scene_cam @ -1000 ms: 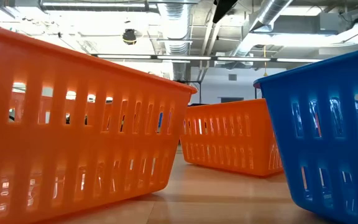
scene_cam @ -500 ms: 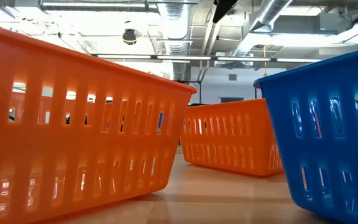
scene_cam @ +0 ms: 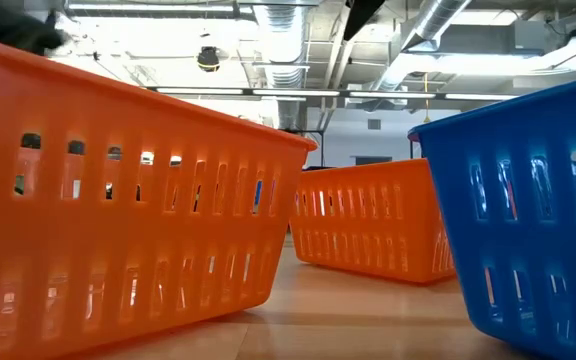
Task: Stack baskets on shelf by color
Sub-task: Stack the black bin on top of the black bin on the shelf
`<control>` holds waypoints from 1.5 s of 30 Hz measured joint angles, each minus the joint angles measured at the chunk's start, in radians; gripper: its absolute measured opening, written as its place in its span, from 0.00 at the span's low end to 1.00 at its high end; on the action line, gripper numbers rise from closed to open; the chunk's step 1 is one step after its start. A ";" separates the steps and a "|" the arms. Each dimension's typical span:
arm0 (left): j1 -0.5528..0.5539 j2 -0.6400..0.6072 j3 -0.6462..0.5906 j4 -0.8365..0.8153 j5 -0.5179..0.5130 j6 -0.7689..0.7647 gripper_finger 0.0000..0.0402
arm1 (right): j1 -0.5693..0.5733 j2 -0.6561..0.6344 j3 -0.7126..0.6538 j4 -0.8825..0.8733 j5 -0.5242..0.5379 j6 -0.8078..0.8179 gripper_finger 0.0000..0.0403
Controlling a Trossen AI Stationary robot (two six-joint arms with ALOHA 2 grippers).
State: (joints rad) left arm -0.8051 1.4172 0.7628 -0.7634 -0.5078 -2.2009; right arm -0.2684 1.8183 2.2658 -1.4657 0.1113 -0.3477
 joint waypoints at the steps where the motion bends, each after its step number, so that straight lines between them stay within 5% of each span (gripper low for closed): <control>1: 0.007 -0.041 0.000 -0.038 -0.095 -0.010 0.00 | 0.000 0.000 0.000 -0.002 0.028 0.000 0.01; 6: 0.058 -0.253 0.000 -0.117 -0.465 0.069 0.00 | 0.000 0.000 0.000 -0.038 0.178 0.019 0.01; 11: 0.193 -0.411 0.043 -0.100 -0.486 0.401 0.00 | -0.002 -0.001 0.000 -0.091 0.339 0.087 0.01; 16: 0.390 -0.451 0.167 -0.048 -0.463 0.844 0.00 | -0.022 -0.001 0.000 -0.105 0.387 0.137 0.00; 22: 0.615 -0.448 0.304 0.217 -0.260 1.401 0.00 | -0.064 -0.038 0.000 -0.106 0.436 0.159 0.00; 27: 0.776 -0.447 0.328 0.405 -0.087 1.645 0.00 | -0.106 -0.130 0.001 -0.105 0.438 0.228 0.00; 40: 1.099 -0.123 0.342 0.851 0.472 1.687 0.00 | -0.057 -0.317 0.001 -0.105 0.433 0.337 0.00; 45: 1.161 0.077 0.471 0.845 0.588 1.660 0.00 | -0.006 -0.320 0.001 -0.105 0.420 0.348 0.00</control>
State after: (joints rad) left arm 0.3555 1.4938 1.2334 0.0815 0.0806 -0.5412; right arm -0.2748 1.4981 2.2669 -1.5707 0.5314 0.0006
